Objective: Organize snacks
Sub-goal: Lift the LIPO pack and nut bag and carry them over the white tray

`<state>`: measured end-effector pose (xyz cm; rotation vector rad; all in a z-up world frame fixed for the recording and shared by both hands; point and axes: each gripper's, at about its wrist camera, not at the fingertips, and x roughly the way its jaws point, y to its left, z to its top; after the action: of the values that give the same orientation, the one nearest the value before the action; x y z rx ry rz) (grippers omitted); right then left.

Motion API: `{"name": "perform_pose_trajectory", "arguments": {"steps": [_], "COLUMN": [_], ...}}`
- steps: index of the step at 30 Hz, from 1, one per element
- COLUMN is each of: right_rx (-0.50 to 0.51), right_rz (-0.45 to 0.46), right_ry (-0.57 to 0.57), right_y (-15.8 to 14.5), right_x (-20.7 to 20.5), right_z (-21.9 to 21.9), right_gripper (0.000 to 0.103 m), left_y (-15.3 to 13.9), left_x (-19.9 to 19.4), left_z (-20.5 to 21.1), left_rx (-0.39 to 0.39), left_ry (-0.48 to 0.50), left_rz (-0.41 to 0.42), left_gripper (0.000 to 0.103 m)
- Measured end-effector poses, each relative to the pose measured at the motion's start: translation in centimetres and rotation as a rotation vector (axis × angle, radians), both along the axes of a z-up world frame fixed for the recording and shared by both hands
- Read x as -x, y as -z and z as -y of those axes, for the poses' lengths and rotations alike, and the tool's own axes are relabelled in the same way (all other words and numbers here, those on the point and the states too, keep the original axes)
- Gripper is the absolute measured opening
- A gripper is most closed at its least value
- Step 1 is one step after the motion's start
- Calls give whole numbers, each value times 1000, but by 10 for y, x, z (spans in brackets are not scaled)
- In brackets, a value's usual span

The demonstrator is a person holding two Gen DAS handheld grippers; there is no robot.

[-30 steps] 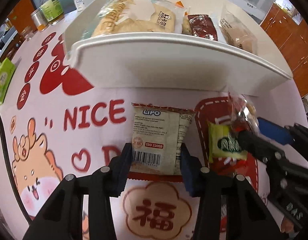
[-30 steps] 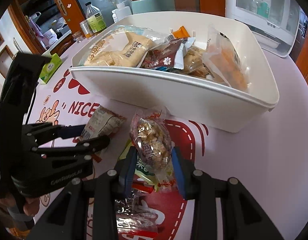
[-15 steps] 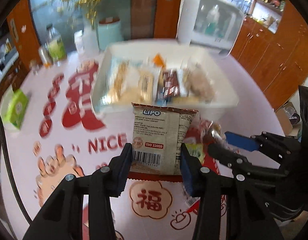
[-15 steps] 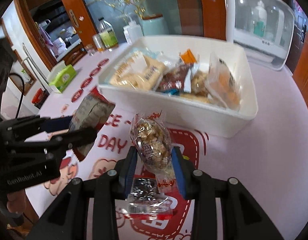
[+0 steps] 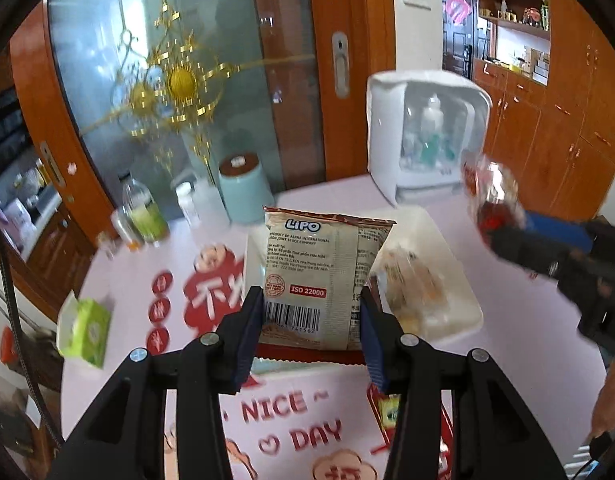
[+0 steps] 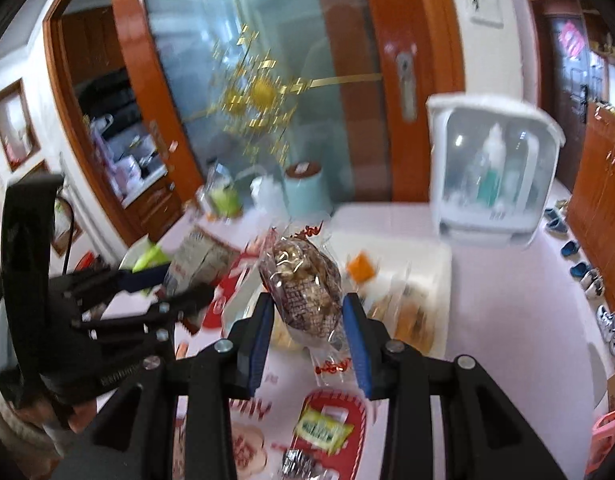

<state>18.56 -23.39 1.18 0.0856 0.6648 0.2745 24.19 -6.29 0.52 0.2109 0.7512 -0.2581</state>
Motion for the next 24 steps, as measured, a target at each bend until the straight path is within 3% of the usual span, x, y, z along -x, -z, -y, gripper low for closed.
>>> {"name": "perform_pose_trajectory", "arguments": {"steps": [9,17,19,21,24], "right_rx": [-48,-58,-48,-42,-21], "right_rz": [42,-24,-46,-61,-127], "right_ry": [101,131,135,134,139], "right_y": [-30,-9,2,9,24], "right_x": [-46,-92,-104,-113,-129], "right_z": [16,24,24,24,23], "right_gripper": [36,37,37,38,51], "left_y": [-26,4,18,31,44], "left_x": [-46,-84,-93,-99,-100], "left_z": [14,31,36,40,45], "left_rx": [-2,-21,-37,-46,-69], "left_ry": [-39,-70,-69,-47,-34], "left_rz": [64,16,-2,-38,-48], "left_gripper": [44,46,56,98,100]}}
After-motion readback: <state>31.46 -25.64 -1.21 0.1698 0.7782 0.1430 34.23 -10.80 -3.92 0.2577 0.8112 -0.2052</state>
